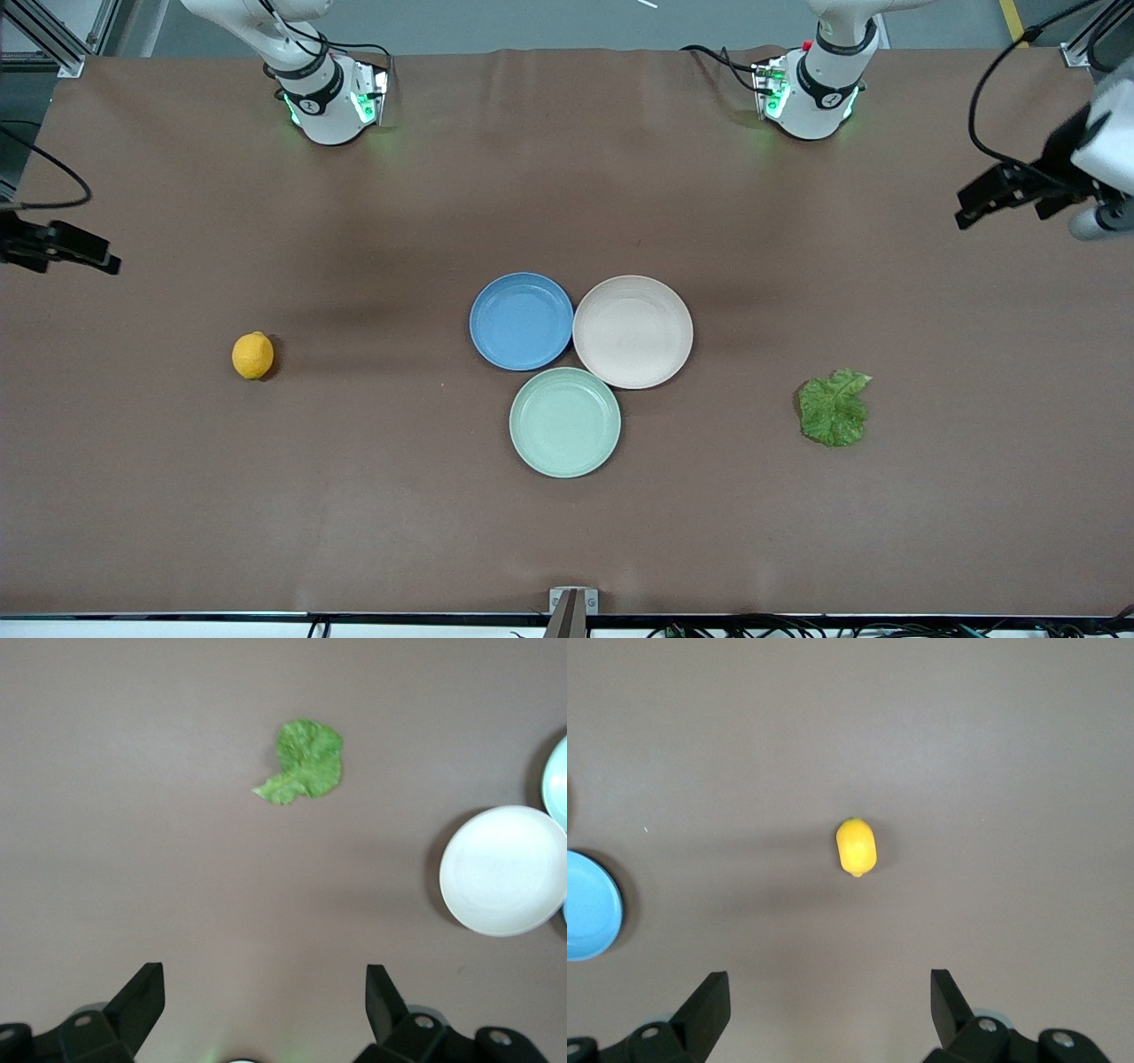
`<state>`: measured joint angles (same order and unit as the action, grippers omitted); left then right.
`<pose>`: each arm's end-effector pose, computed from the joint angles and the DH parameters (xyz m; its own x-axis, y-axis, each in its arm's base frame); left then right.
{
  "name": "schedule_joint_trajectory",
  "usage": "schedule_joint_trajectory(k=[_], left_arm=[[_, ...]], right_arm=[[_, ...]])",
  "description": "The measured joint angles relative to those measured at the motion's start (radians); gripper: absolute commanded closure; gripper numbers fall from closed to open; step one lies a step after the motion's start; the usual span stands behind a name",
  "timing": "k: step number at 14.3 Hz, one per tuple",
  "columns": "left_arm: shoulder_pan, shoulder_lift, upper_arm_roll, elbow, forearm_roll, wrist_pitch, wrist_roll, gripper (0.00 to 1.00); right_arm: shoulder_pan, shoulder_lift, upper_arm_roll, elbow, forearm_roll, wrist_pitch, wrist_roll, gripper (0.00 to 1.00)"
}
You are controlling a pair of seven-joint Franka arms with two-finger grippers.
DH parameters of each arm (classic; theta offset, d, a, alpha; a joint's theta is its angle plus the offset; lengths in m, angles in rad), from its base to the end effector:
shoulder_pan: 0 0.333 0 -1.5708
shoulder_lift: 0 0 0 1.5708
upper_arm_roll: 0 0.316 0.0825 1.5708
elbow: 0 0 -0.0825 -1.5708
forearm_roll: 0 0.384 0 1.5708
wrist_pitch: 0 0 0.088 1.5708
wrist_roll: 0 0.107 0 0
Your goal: Pick lemon and lettuce from plates
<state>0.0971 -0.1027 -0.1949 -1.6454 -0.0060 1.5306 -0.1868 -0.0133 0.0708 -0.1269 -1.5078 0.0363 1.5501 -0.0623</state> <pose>0.5154 -0.0568 0.6399 0.9959 0.0899 -0.0112 0.0897 -0.9958 -0.0162 0.5693 -0.0736 0.6128 0.9967 -0.0770 -0.0262 -0.0777 -0.9966 -0.0290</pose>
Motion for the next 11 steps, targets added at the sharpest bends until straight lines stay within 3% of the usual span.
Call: schedule_joint_trajectory(k=[4,11], left_arm=[[-0.044,-0.074,0.036,-0.081,-0.001,0.019,-0.003,0.0],[-0.045,-0.039,0.042,-0.052,-0.001,0.032,0.03,0.0]], right_arm=[[0.013,0.004,0.013,0.048,0.0,-0.007,0.036,0.0],[0.024,0.011,0.02,0.107,-0.001,-0.005,0.036,0.0]])
